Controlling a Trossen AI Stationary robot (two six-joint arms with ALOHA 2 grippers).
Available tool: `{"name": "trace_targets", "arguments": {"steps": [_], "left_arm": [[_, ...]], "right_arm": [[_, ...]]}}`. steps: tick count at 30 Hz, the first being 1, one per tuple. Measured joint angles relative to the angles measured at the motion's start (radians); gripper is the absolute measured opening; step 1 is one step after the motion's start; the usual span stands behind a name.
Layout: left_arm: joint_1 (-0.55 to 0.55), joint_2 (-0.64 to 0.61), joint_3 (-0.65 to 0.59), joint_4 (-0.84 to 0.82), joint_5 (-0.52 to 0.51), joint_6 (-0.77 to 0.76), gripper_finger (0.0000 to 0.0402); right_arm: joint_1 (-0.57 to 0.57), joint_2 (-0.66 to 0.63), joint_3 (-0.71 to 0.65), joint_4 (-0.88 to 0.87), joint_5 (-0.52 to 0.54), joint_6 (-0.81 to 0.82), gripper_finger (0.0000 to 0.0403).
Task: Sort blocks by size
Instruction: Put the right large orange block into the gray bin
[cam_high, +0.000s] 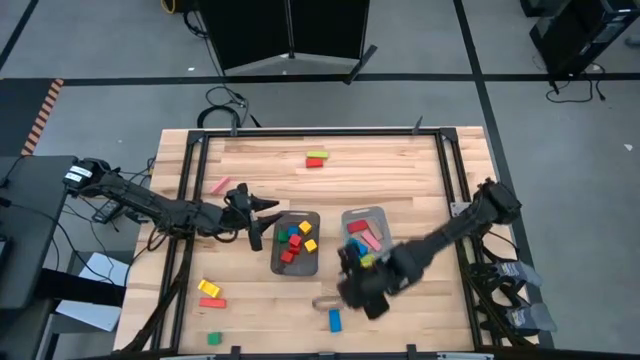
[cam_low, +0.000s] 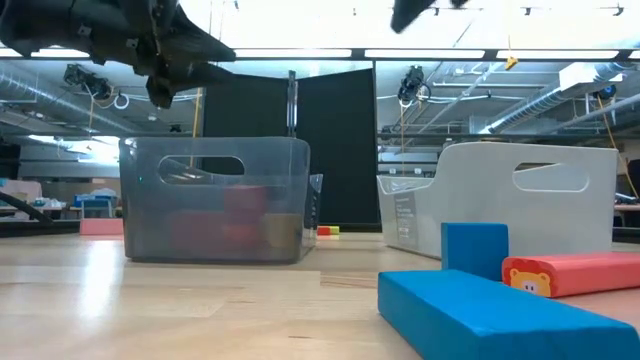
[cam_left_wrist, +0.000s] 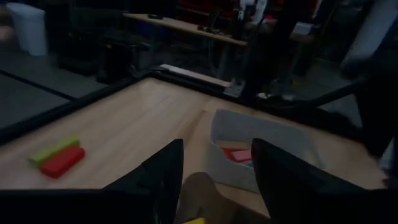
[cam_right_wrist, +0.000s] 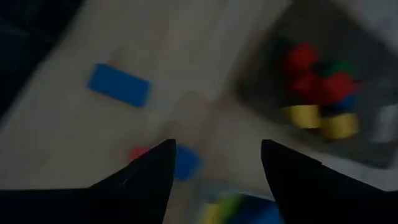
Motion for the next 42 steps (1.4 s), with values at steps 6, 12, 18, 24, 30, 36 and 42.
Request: {"name": "trace_targets", "arguments": {"steps": [6, 12, 18, 24, 30, 36, 42], "left_arm": [[-0.017, 0.000, -0.005, 0.037, 0.050, -0.023, 0.0197], [-0.033, 0.000, -0.005, 0.045, 0.051, -0.022, 0.0197], [-0.040, 0.000, -0.005, 0.044, 0.080, -0.023, 0.0197], [-0.040, 0.001, -0.005, 0.043, 0.098, -0.023, 0.0197], [-0.040, 0.001, -0.005, 0.043, 0.098, -0.023, 0.0197], [-0.040, 0.001, -0.005, 0.040, 0.098, -0.023, 0.0197], [-0.040, 0.001, -0.005, 0.038, 0.098, -0.015, 0.0197]], "right_arm": [[0.105, 0.088, 0.000, -0.027, 0.001, 0.237, 0.0268], [0.140, 0.174, -0.004, -0.105, 0.010, 0.444, 0.0280], [0.142, 0.182, -0.109, -0.038, 0.004, 0.542, 0.0284], [0.142, 0.181, -0.210, 0.092, -0.014, 0.551, 0.0282], [0.118, 0.176, -0.275, 0.149, -0.036, 0.547, 0.0282], [0.097, 0.175, -0.288, 0.188, -0.057, 0.495, 0.0261], [0.099, 0.176, -0.288, 0.193, -0.065, 0.490, 0.0173]]}}
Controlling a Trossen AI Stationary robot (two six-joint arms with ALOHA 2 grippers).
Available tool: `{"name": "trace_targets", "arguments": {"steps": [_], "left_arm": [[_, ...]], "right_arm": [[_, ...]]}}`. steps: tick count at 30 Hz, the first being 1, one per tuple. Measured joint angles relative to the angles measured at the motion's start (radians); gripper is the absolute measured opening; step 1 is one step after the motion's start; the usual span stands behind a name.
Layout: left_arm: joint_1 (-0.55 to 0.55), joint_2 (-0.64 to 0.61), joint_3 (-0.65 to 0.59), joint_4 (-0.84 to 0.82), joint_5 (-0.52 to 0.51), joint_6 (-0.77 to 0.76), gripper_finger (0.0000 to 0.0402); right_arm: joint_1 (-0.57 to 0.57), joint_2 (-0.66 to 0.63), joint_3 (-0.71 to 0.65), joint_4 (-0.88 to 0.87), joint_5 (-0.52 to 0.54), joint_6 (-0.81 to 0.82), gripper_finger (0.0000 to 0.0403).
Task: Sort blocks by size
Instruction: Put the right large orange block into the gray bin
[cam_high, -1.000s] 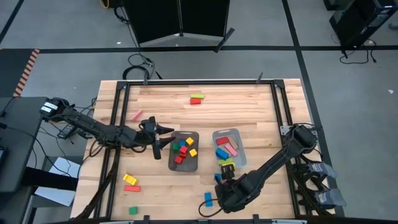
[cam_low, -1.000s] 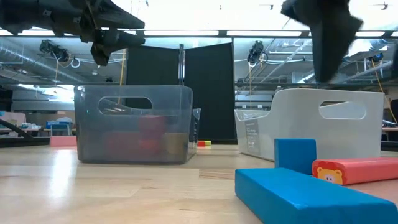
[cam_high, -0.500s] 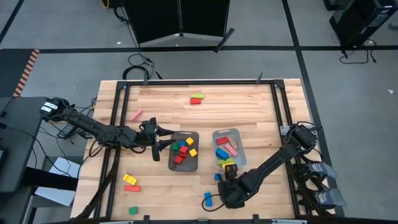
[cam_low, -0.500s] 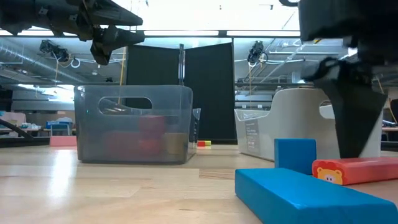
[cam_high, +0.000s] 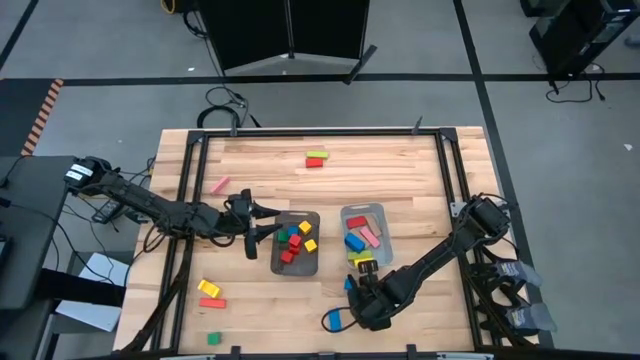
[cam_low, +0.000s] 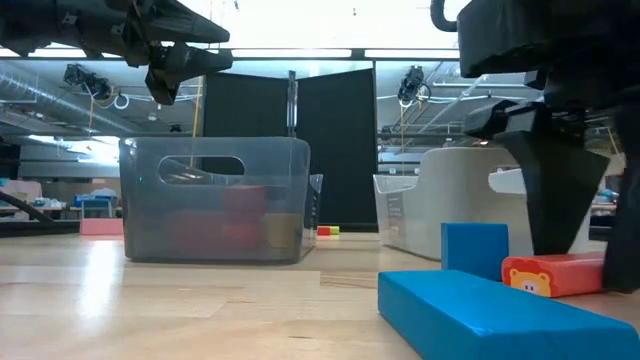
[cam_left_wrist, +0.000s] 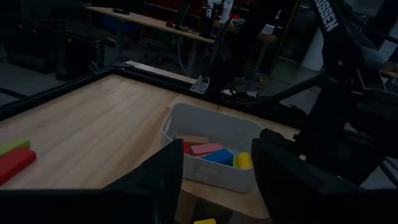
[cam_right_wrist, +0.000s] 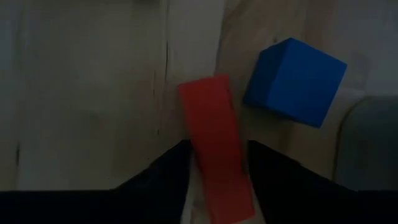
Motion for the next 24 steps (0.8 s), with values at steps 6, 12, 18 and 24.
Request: {"name": "trace_targets", "arguments": {"steps": [6, 12, 18, 24], "left_arm": [[0.000, 0.000, 0.000, 0.001, -0.001, 0.015, 0.0197], [0.000, 0.000, 0.000, 0.001, -0.001, 0.015, 0.0197], [0.000, 0.000, 0.000, 0.006, -0.001, 0.015, 0.0197], [0.000, 0.000, 0.000, 0.011, -0.001, 0.015, 0.0197]], "right_arm": [[0.007, 0.000, 0.000, 0.014, -0.026, -0.023, 0.0105], [0.007, 0.006, 0.029, -0.015, -0.037, -0.052, 0.0116], [0.011, -0.014, 0.111, -0.066, -0.016, -0.119, 0.0114], [0.012, -0.112, 0.149, -0.085, 0.081, -0.148, 0.0112]]}}
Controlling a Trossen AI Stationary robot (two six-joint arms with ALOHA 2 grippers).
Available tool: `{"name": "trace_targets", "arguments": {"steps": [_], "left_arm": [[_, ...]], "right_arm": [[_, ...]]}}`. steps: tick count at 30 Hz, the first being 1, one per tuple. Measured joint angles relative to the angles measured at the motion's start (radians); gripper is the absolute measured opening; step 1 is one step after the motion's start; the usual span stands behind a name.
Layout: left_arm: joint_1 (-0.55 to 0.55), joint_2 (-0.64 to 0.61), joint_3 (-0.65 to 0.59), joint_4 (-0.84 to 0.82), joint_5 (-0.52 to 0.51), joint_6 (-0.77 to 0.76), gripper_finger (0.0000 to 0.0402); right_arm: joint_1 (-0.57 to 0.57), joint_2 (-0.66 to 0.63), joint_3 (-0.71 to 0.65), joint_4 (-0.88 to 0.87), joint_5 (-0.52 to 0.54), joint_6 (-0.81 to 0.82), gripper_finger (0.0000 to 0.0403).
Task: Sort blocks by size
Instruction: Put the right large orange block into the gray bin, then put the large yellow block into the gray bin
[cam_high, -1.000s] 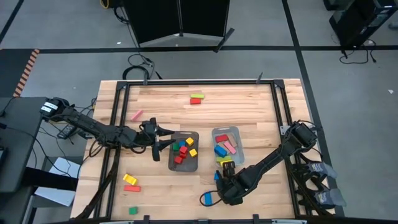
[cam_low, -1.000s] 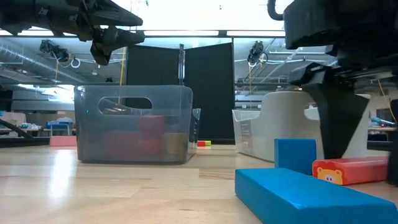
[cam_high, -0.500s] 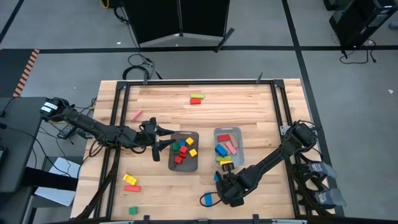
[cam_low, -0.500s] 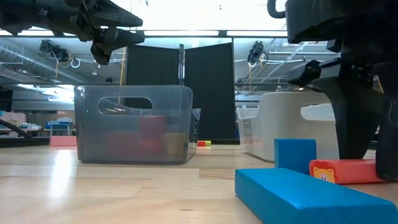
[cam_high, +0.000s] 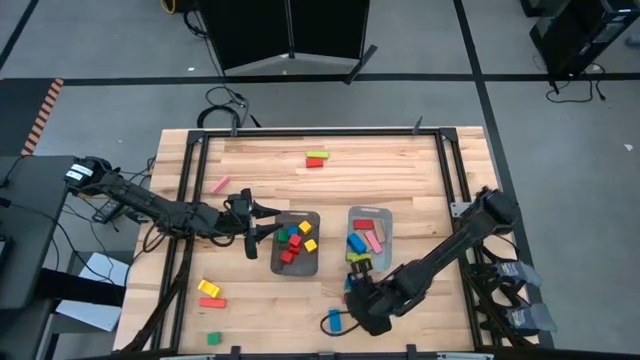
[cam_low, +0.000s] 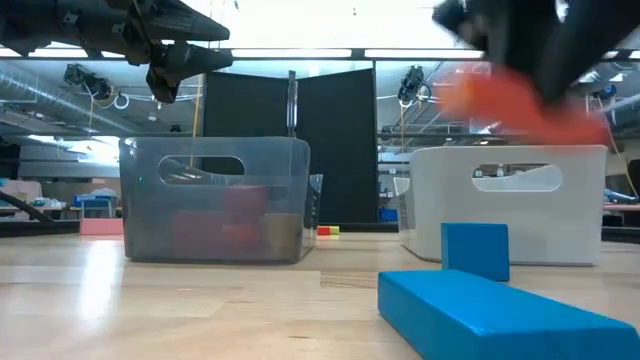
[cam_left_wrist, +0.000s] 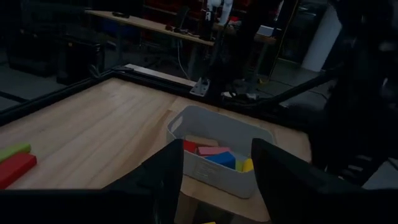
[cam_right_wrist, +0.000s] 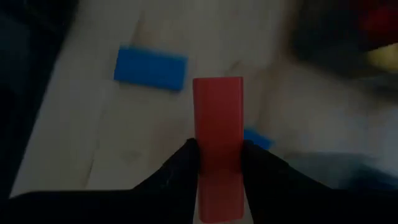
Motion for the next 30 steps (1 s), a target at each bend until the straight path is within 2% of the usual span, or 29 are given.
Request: {"name": "trace_targets", "arguments": {"steps": [3, 8, 11, 16, 20, 24, 27, 30], "left_arm": [[0.000, 0.000, 0.000, 0.000, 0.002, -0.004, 0.0197], [0.000, 0.003, 0.000, 0.000, 0.066, -0.004, 0.0197], [0.000, 0.007, 0.000, -0.006, 0.107, -0.004, 0.0197], [-0.005, 0.022, 0.003, -0.033, 0.122, -0.004, 0.0197], [-0.031, 0.026, 0.084, -0.249, 0.095, -0.020, 0.0197], [-0.075, 0.039, 0.225, -0.507, 0.063, -0.023, 0.0197], [-0.116, 0.074, 0.359, -0.759, 0.060, -0.035, 0.0200], [-0.156, 0.140, 0.496, -1.061, 0.071, -0.108, 0.0207]], "right_arm": [[0.001, -0.089, 0.007, -0.082, 0.105, 0.032, 0.0112], [-0.026, -0.209, 0.005, -0.367, 0.257, 0.180, 0.0112], [-0.060, -0.253, -0.007, -0.438, 0.280, 0.233, 0.0112], [-0.141, -0.275, -0.102, -0.425, 0.279, 0.245, 0.0114], [-0.204, -0.275, -0.217, -0.373, 0.264, 0.266, 0.0141], [-0.226, -0.287, -0.297, -0.268, 0.235, 0.228, 0.0198], [-0.226, -0.302, -0.313, -0.166, 0.233, 0.188, 0.0241], [-0.217, -0.327, -0.312, -0.094, 0.236, 0.159, 0.0275]]}}
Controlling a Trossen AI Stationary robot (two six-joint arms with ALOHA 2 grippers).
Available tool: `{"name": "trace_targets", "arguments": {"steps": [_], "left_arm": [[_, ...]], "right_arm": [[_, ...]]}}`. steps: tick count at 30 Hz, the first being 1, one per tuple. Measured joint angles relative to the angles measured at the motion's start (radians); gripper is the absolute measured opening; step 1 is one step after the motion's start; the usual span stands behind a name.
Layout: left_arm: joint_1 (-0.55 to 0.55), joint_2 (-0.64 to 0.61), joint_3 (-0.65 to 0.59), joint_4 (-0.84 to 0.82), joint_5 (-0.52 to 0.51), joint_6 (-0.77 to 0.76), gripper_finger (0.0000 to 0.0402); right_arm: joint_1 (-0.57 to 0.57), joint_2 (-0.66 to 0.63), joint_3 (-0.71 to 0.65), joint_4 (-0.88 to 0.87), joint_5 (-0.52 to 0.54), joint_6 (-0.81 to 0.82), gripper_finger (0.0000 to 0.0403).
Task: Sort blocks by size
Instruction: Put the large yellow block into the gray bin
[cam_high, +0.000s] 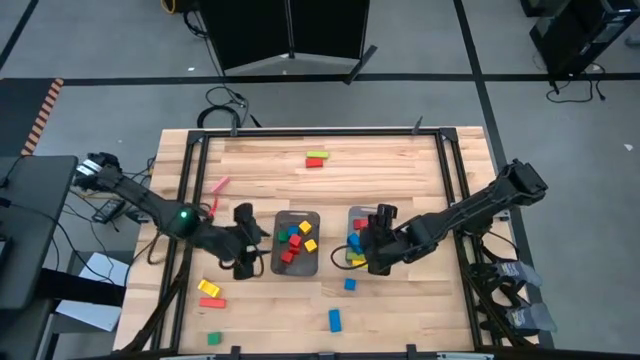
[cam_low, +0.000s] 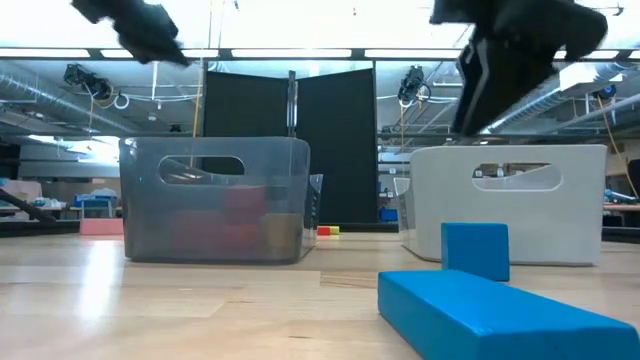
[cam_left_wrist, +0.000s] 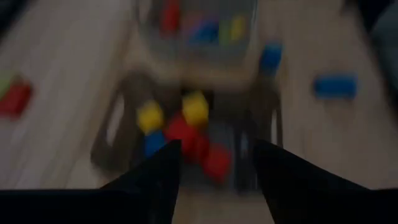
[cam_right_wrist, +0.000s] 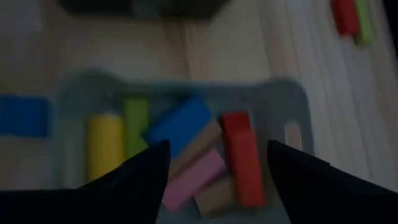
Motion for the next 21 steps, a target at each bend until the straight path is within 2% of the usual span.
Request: {"name": "trace_targets", "arguments": {"steps": [2, 5, 12, 16, 21], "left_arm": [[-0.031, 0.056, 0.074, -0.184, 0.037, -0.059, 0.0214], [-0.085, 0.145, 0.143, -0.323, 0.118, -0.123, 0.0226], [-0.231, 0.326, 0.160, -0.429, 0.356, -0.224, 0.0259], [-0.287, 0.378, 0.160, -0.514, 0.405, -0.301, 0.0276], [-0.329, 0.406, 0.158, -0.523, 0.414, -0.330, 0.0280]], "right_arm": [[0.011, -0.022, 0.004, 0.052, 0.003, -0.017, 0.0290], [0.033, -0.056, 0.004, 0.118, 0.021, -0.037, 0.0302], [0.081, -0.082, 0.004, 0.219, 0.069, -0.089, 0.0299], [0.090, -0.082, 0.004, 0.246, 0.069, -0.106, 0.0288], [0.089, -0.082, 0.004, 0.269, 0.070, -0.110, 0.0279]]}}
